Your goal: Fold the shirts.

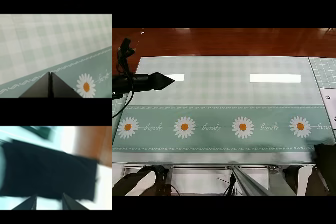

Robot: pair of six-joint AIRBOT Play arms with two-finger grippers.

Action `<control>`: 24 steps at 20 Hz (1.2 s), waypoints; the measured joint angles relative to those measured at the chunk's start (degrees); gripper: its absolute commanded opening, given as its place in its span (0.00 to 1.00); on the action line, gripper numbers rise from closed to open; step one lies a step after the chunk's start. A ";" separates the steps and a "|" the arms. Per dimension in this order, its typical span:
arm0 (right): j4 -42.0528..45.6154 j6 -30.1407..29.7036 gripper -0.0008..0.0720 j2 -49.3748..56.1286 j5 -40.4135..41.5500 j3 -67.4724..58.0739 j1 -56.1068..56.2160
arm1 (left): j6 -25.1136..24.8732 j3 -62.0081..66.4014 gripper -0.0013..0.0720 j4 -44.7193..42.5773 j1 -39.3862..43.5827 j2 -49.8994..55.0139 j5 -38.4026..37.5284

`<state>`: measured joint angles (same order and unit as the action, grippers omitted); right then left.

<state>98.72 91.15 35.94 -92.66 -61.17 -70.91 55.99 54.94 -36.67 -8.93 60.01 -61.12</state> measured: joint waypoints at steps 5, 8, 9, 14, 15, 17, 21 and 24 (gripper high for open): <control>-32.96 -9.51 0.53 2.14 11.45 0.00 0.13 | 0.00 0.00 0.55 0.11 0.39 0.00 0.15; -44.37 -14.95 0.62 5.11 13.18 0.00 4.48 | -0.09 0.26 0.55 -0.85 2.58 0.00 0.39; -44.92 -16.37 0.69 6.10 13.51 0.00 8.22 | 0.20 0.68 0.56 -2.47 3.87 0.00 0.79; -32.15 -14.34 0.83 12.46 16.37 0.00 34.64 | 12.07 5.68 0.93 -20.70 13.53 0.42 2.23; -29.92 -13.07 0.84 13.99 17.49 0.00 39.56 | 14.91 6.71 0.98 -24.50 15.30 0.72 2.38; -26.86 -11.30 0.84 17.40 19.98 0.00 49.00 | 20.15 8.74 0.99 -32.02 18.71 2.01 2.14; -23.04 -8.70 0.84 23.67 22.97 0.00 63.12 | 25.00 11.56 0.98 -41.46 22.84 5.09 -1.42; -20.90 -7.74 0.84 26.29 23.87 0.00 68.50 | 28.59 12.31 0.98 -47.21 23.91 6.67 -3.08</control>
<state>77.82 83.42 62.24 -68.79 -61.17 -2.42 84.58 67.24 -83.88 14.98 66.67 -64.20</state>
